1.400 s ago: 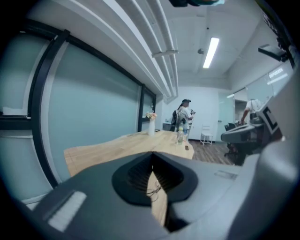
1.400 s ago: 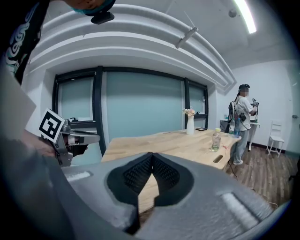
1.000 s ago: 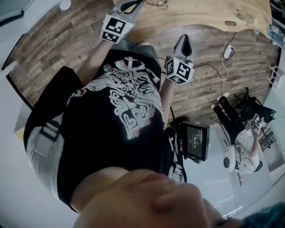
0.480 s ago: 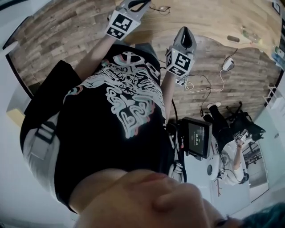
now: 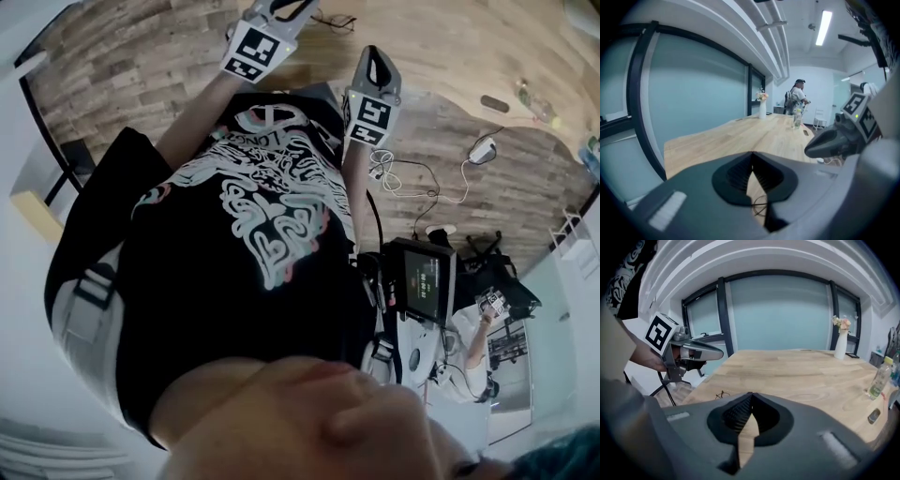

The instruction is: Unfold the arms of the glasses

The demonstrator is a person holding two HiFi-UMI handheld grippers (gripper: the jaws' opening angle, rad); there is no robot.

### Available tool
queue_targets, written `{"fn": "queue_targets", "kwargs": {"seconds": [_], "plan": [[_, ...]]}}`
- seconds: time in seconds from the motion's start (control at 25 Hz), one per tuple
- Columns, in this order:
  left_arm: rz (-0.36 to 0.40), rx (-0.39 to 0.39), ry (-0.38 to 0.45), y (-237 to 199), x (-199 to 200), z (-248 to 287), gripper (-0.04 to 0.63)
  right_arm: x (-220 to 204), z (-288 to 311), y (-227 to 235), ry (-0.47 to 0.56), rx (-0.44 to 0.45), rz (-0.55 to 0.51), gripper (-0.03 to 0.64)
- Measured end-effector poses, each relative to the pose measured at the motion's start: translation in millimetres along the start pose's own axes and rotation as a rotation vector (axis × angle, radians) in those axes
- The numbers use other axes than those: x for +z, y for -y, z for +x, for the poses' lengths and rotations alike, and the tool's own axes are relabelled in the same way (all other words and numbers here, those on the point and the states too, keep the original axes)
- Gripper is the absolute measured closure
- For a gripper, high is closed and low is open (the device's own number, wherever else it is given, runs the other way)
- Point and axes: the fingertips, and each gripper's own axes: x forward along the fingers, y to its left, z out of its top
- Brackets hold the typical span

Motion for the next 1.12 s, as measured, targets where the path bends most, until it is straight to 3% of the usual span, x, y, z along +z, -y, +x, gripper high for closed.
{"fn": "queue_targets", "kwargs": {"seconds": [0.36, 0.6, 0.84, 1.0, 1.12], "plan": [[-0.013, 0.032, -0.088, 27.0, -32.1, -4.6, 0.606, -22.3, 19.5, -29.6, -0.101, 0.165, -0.143, 0.617], [-0.017, 0.039, -0.153, 30.8, -46.3, 26.0, 0.606, -37.3, 45.3, -25.3, -0.151, 0.242, -0.222, 0.617], [-0.019, -0.012, -0.249, 49.6, -62.0, 32.5, 0.606, -46.5, 49.7, -36.0, -0.197, 0.286, -0.361, 0.615], [-0.029, -0.101, -0.324, 67.7, -69.9, 61.5, 0.587, -52.3, 63.6, -22.8, -0.204, 0.328, -0.381, 0.614], [-0.011, -0.127, -0.375, 76.3, -77.9, 68.4, 0.586, -55.0, 66.4, -20.9, -0.209, 0.34, -0.387, 0.614]]}}
